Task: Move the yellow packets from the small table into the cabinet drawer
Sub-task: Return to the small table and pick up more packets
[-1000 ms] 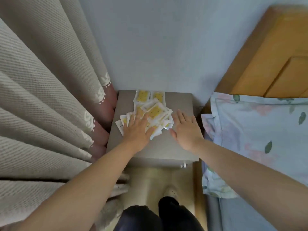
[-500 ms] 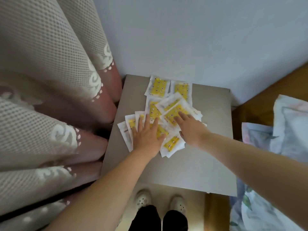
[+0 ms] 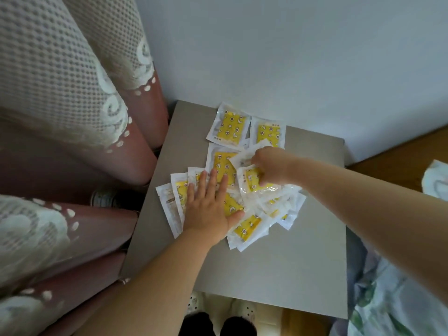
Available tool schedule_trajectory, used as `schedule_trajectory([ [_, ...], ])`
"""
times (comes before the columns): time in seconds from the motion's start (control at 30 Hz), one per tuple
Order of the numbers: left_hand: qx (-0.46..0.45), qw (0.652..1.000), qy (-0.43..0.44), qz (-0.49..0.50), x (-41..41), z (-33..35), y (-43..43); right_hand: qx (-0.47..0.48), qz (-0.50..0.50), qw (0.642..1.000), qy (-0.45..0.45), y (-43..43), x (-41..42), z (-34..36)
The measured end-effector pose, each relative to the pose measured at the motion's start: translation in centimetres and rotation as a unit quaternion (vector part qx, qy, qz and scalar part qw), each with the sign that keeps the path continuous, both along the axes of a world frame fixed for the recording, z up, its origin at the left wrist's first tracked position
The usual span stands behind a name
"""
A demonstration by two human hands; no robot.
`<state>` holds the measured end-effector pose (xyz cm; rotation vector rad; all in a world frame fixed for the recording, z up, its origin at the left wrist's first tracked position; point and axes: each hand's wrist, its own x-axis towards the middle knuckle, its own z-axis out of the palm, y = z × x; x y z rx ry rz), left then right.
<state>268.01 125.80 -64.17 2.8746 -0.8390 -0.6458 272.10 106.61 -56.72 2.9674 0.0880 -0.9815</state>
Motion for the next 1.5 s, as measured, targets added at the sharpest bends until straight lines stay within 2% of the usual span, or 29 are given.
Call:
schedule_trajectory([
  [0.07,0.000,1.000,-0.001,-0.001,0.0,0.1,0.1,0.017,-0.027,0.999,0.024,-1.2,1.1,1.5],
  [0.13,-0.001,1.000,-0.003,-0.004,0.0,0.0,0.1,0.006,-0.005,0.999,0.040,-2.6,2.1,2.7],
  [0.33,-0.002,1.000,0.001,-0.013,0.2,-0.3,0.0,-0.056,0.159,0.985,0.045,-2.9,3.5,0.9],
  [0.4,0.001,1.000,0.002,-0.014,0.2,-0.3,0.0,-0.060,0.172,0.983,0.036,-2.4,3.2,-0.4],
  [0.57,0.005,1.000,0.001,-0.015,0.2,-0.4,0.0,-0.043,0.125,0.991,-0.034,-2.1,2.7,-1.6],
  [0.8,0.015,1.000,0.003,-0.011,0.2,0.0,-0.2,0.052,-0.003,0.996,-0.075,-1.3,3.3,-0.9],
  [0.87,0.017,1.000,0.005,-0.011,0.2,0.1,-0.1,0.114,-0.087,0.986,-0.085,-1.5,3.6,0.4],
  [0.9,0.019,1.000,0.006,-0.010,0.1,0.1,-0.1,0.179,-0.160,0.966,-0.096,-1.8,3.7,0.9],
  [0.93,0.020,1.000,0.007,-0.009,0.2,0.1,-0.1,0.268,-0.244,0.925,-0.111,-2.2,3.6,1.5],
  [0.97,0.022,1.000,0.008,-0.009,0.2,0.1,-0.1,0.372,-0.329,0.861,-0.112,-2.7,3.3,2.1],
  [1.0,0.026,1.000,0.010,-0.009,0.2,0.1,-0.2,0.485,-0.404,0.768,-0.108,-3.3,2.7,2.8],
  [1.03,0.029,0.999,0.015,-0.009,0.2,0.2,-0.2,0.578,-0.469,0.661,-0.100,-4.1,2.0,3.2],
  [1.07,0.032,0.999,0.023,-0.009,0.2,0.4,-0.2,0.630,-0.527,0.562,-0.096,-4.9,1.1,3.2],
  [1.1,0.036,0.999,0.030,-0.008,0.2,0.7,-0.2,0.632,-0.581,0.502,-0.103,-5.7,0.2,3.0],
  [1.13,0.041,0.999,0.031,-0.009,0.3,1.1,-0.3,0.591,-0.635,0.483,-0.119,-6.5,-1.1,2.3],
  [1.23,0.038,0.999,-0.004,-0.017,0.5,2.5,-1.0,0.409,-0.738,0.506,-0.178,-9.0,-5.2,-0.8],
  [1.27,0.023,0.999,-0.014,-0.018,0.5,3.0,-1.7,0.373,-0.754,0.507,-0.185,-9.7,-6.6,-1.7],
  [1.3,0.005,1.000,-0.022,-0.019,0.6,3.4,-2.7,0.357,-0.770,0.495,-0.188,-10.0,-7.9,-2.3],
  [1.37,-0.034,0.998,-0.028,-0.034,1.0,3.7,-5.3,0.363,-0.797,0.443,-0.191,-10.3,-10.4,-3.5],
  [1.5,-0.068,0.996,-0.010,-0.058,1.9,3.5,-11.6,0.476,-0.800,0.325,-0.168,-9.5,-13.9,-5.4],
])
